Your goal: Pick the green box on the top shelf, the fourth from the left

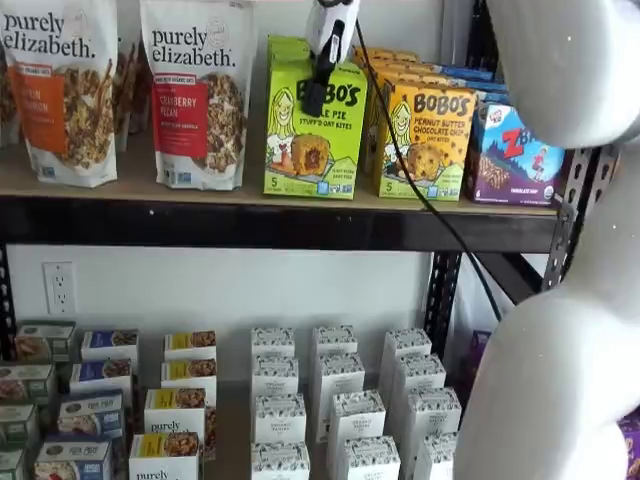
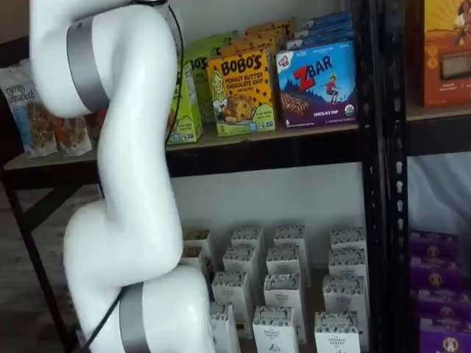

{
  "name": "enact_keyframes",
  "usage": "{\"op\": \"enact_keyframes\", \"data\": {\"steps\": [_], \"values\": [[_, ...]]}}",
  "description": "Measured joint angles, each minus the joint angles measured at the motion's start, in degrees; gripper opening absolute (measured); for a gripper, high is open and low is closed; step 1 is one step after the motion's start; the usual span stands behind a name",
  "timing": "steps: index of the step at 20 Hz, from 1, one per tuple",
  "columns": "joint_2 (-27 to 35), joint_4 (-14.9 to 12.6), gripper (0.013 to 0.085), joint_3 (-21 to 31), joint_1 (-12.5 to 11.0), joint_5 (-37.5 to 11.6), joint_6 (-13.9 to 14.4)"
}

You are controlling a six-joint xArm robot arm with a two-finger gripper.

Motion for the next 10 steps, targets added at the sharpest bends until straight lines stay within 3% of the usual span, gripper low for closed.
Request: {"op": "enact_keyframes", "data": {"steps": [10], "values": [[-4.82,2.16,0.0290,2.19,0.44,3.10,1.24]]}}
